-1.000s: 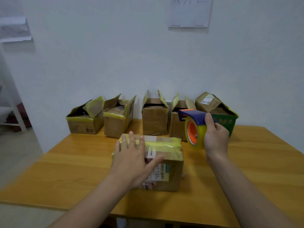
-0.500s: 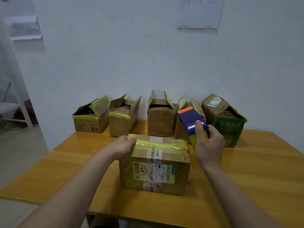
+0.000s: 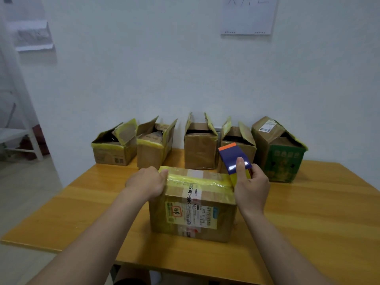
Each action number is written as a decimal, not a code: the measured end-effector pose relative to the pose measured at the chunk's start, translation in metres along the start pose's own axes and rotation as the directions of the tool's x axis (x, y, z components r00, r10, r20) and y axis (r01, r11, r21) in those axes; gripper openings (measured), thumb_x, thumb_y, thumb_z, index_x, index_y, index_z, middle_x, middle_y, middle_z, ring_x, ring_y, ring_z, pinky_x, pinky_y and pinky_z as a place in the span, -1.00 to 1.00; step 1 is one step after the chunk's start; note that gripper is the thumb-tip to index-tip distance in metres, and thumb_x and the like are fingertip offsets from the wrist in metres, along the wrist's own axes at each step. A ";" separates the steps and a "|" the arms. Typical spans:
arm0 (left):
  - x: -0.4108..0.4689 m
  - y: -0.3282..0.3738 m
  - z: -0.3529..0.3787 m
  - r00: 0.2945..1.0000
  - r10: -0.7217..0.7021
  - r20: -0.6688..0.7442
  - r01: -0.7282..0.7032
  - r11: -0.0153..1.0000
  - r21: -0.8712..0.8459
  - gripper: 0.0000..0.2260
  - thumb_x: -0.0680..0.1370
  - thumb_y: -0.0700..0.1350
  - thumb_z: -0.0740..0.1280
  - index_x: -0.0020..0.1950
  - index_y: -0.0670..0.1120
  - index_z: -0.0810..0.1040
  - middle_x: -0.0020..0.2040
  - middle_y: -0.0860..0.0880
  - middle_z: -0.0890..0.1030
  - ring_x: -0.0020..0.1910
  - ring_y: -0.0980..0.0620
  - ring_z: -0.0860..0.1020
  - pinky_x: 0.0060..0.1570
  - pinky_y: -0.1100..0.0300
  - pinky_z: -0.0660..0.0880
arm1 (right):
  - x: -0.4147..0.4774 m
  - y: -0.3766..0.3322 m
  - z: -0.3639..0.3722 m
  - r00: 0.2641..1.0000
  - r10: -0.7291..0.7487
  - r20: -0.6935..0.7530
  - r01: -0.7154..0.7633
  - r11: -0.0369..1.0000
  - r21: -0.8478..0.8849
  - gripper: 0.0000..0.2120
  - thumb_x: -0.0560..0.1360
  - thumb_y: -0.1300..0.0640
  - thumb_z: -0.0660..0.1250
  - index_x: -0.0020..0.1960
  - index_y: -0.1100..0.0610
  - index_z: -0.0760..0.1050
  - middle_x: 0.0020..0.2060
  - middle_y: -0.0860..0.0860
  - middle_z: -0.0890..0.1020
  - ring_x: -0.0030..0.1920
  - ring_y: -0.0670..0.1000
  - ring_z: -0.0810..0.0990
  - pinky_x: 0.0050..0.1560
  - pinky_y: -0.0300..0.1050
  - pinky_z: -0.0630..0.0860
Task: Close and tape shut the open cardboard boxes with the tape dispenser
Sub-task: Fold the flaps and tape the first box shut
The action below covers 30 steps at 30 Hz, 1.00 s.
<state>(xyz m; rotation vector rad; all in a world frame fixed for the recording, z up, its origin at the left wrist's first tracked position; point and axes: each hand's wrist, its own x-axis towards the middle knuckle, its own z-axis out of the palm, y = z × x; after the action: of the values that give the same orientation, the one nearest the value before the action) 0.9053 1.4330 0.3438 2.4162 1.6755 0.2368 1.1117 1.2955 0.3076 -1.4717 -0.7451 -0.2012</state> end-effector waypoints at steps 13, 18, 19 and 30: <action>-0.089 0.102 0.050 0.902 0.431 -0.031 -0.421 0.893 0.158 0.26 0.28 0.74 -0.22 0.70 -0.13 -0.09 0.70 -0.18 -0.06 0.68 -0.19 -0.12 0.62 -0.22 -0.09 | -0.001 0.009 -0.005 0.977 0.215 -0.013 -0.211 0.966 0.147 -0.55 0.60 -0.24 0.26 -0.19 0.11 0.58 -0.36 0.06 0.62 -0.35 0.05 0.57 -0.28 -0.02 0.51; -0.080 0.103 0.060 0.853 0.490 -0.182 -0.463 0.870 0.172 -0.03 0.48 0.60 -0.12 0.69 -0.03 0.11 0.68 -0.03 0.16 0.67 -0.01 0.07 0.64 -0.10 0.02 | 0.014 0.013 -0.025 0.941 0.313 0.130 -0.337 0.905 0.261 -0.57 0.60 -0.23 0.27 -0.18 0.09 0.62 -0.37 0.05 0.61 -0.31 0.07 0.54 -0.24 0.00 0.46; -0.078 0.102 0.060 0.837 0.503 -0.213 -0.479 0.864 0.156 -0.10 0.53 0.56 -0.09 0.67 -0.01 0.16 0.66 0.00 0.20 0.66 0.01 0.10 0.64 -0.07 0.04 | 0.016 0.012 -0.029 0.938 0.310 0.157 -0.343 0.901 0.266 -0.57 0.59 -0.23 0.27 -0.17 0.09 0.63 -0.38 0.03 0.61 -0.32 0.07 0.53 -0.26 -0.02 0.45; -0.046 0.061 0.044 0.652 0.743 -0.152 -0.704 0.518 -0.486 -0.53 0.55 -0.17 0.31 0.42 0.19 0.56 0.41 0.38 0.48 0.50 0.42 0.26 0.63 -0.01 -0.08 | 0.060 -0.013 -0.075 0.961 0.154 0.230 -0.207 0.953 0.223 -0.66 0.63 -0.10 0.31 -0.10 0.11 0.69 -0.23 0.15 0.71 -0.23 0.19 0.62 -0.13 0.01 0.52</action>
<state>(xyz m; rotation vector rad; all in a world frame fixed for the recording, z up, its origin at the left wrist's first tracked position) 0.9551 1.3658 0.3156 2.4687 0.3447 0.6057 1.1753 1.2422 0.3577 -1.3263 -0.7692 0.1861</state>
